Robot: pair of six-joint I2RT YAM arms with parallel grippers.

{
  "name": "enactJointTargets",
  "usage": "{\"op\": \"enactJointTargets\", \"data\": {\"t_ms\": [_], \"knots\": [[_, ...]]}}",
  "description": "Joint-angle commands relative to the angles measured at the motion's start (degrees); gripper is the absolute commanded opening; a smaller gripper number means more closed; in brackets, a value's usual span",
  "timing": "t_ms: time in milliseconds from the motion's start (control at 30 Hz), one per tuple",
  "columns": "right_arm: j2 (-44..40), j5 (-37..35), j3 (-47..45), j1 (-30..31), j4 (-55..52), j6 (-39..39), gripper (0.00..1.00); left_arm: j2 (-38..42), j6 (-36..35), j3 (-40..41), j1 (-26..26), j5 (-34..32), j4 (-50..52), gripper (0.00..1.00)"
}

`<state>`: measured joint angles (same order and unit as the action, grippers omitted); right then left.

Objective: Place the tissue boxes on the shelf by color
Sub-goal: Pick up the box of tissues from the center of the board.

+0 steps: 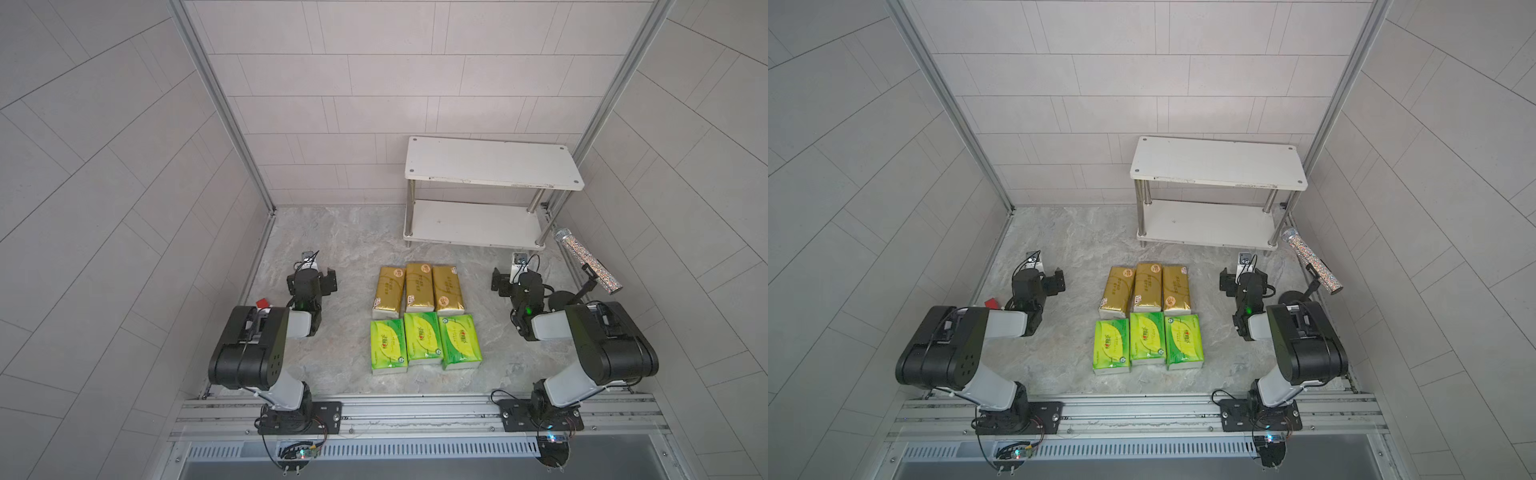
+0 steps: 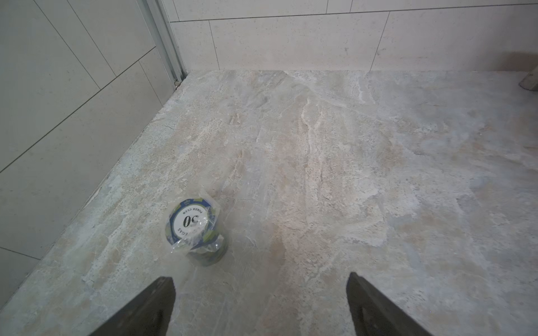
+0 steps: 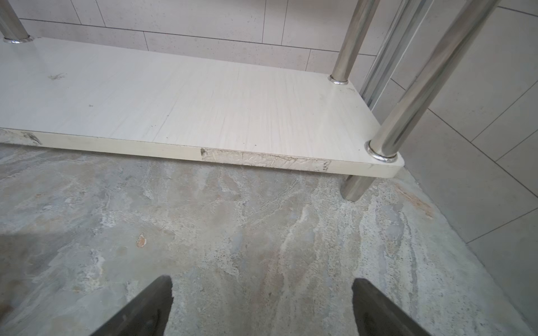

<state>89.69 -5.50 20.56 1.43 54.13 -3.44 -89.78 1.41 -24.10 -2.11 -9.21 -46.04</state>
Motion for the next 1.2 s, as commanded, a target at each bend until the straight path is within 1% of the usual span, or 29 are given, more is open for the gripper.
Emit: {"op": "enactJointTargets", "data": {"t_ms": [0, 400, 533, 600, 633, 667, 700, 767, 800, 833, 867, 967, 1100, 1167], "knots": [[0.0, 0.1, 0.6, -0.2, -0.3, 0.0, 1.00, -0.4, -0.6, 0.6, -0.1, 0.1, -3.9, 1.00], [0.0, 0.2, 0.8, -0.2, -0.7, -0.2, 1.00, 0.1, -0.4, 0.1, 0.2, 0.6, -2.1, 1.00], [0.0, 2.8, 1.2, -1.6, -1.4, -1.0, 1.00, 0.6, -0.1, 0.0, 0.2, 0.5, -1.1, 1.00], [-0.1, 2.5, 1.0, -1.6, -1.1, -0.9, 1.00, 1.0, -0.2, -0.5, 0.1, 0.6, 0.4, 1.00], [-0.7, 0.9, 1.5, -1.4, -2.6, -1.1, 1.00, 1.3, -0.4, -0.6, 0.1, 0.2, 0.6, 1.00], [-2.0, -0.5, 2.8, -1.4, -6.1, -1.5, 1.00, 1.6, 0.1, -1.0, 0.1, -1.1, 0.4, 1.00], [-3.5, -1.8, 4.3, -1.4, -10.0, -1.9, 1.00, 2.9, 0.6, -2.3, 0.0, -2.8, 3.9, 1.00], [-6.4, -3.7, 7.8, -1.3, -19.2, -2.8, 1.00, 5.8, 0.9, -6.4, -0.1, -4.3, 14.2, 1.00], [-7.6, -3.2, 9.6, -1.3, -23.6, -2.3, 1.00, 7.2, 0.6, -9.1, -0.3, -4.4, 20.4, 1.00], [-8.5, -2.8, 10.6, -1.2, -26.4, -2.1, 1.00, 7.8, 0.7, -10.8, -0.8, -5.9, 23.7, 1.00], [-9.8, -3.2, 11.4, -0.8, -29.3, -2.2, 1.00, 8.6, 1.1, -12.1, -1.4, -8.7, 25.4, 1.00], [-14.3, -5.0, 12.6, 0.8, -36.2, -4.9, 1.00, 11.6, 6.6, -14.4, -1.7, -14.5, 29.9, 1.00], [-19.2, -9.7, 17.1, 6.4, -49.0, -9.9, 0.99, 15.5, 9.6, -20.9, -3.6, -18.1, 43.8, 1.00], [-20.5, -9.9, 19.5, 8.3, -55.8, -13.4, 0.99, 16.8, 12.6, -23.2, -3.8, -17.0, 48.6, 1.00]]}}
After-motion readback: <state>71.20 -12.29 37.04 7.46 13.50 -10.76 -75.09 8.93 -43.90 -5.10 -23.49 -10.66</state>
